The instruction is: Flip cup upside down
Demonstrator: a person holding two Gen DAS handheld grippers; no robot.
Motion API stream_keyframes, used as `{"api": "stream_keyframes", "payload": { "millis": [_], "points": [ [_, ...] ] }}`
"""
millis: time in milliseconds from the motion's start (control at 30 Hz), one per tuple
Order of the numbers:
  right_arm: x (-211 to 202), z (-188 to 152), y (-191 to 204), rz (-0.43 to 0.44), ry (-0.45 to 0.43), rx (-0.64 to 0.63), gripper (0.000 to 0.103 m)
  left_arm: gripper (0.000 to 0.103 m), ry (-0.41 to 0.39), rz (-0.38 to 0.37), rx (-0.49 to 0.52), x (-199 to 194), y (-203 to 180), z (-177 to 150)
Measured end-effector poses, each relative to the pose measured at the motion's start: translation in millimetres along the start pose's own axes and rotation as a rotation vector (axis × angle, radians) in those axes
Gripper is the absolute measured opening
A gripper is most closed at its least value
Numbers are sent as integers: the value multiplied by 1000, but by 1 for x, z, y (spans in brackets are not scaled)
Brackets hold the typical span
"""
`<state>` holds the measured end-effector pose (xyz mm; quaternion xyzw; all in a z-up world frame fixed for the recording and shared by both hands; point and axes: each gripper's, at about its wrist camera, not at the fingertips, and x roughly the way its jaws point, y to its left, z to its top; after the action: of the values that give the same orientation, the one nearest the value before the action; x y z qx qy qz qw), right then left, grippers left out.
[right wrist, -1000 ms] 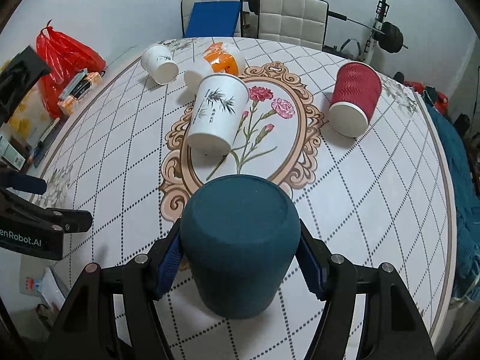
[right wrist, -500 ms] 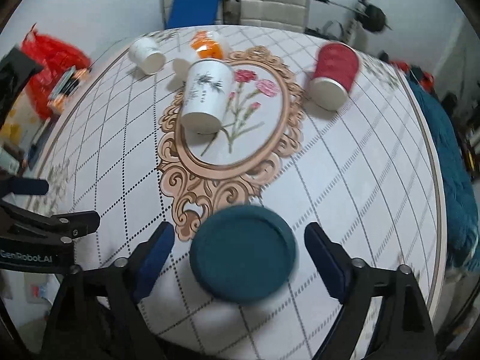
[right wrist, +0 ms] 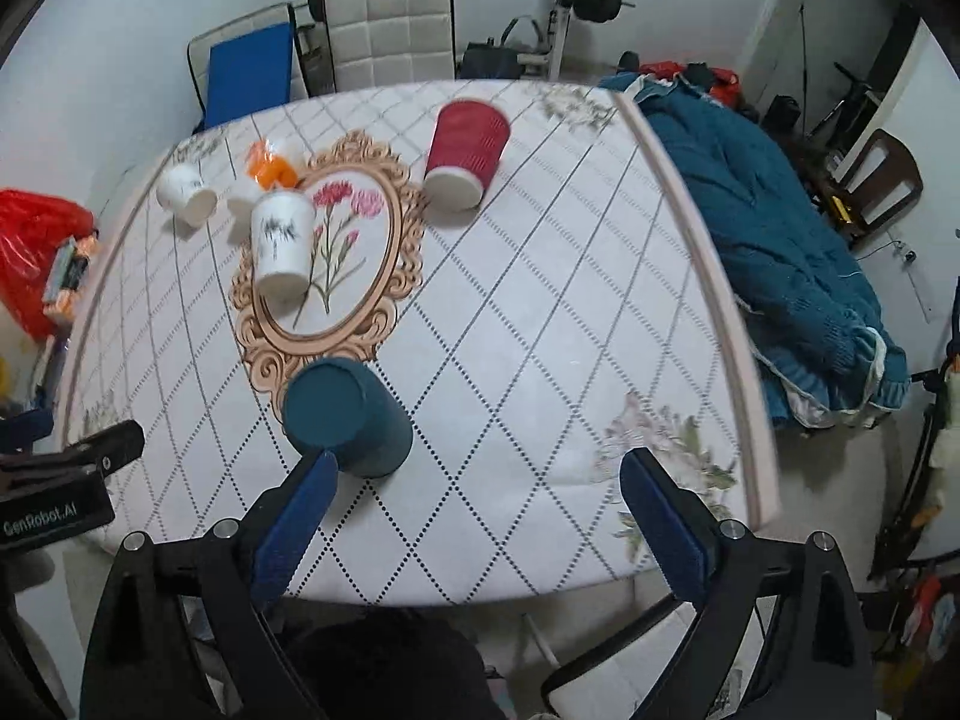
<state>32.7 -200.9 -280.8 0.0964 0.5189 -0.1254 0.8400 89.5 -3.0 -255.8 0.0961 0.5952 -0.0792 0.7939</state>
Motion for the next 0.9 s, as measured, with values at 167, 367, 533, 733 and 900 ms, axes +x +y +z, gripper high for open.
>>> {"api": "stream_keyframes", "payload": {
  "millis": [167, 367, 533, 733, 900],
  "points": [
    [-40, -2, -13, 11, -30, -3, 97, 102, -76, 1, 7, -51, -12, -11],
    [-106, -9, -26, 21, -77, -17, 97, 102, -143, -6, 11, -110, -19, -28],
    [-163, -17, -35, 26, -131, -29, 97, 102, -189, -16, -3, -152, -19, -39],
    [-219, -22, -42, 38, -186, -43, 97, 102, -206, -31, -25, -185, -17, -50],
    [-251, -25, -49, 50, -215, -42, 97, 102, -228, -22, -20, -208, -22, -59]
  ]
}}
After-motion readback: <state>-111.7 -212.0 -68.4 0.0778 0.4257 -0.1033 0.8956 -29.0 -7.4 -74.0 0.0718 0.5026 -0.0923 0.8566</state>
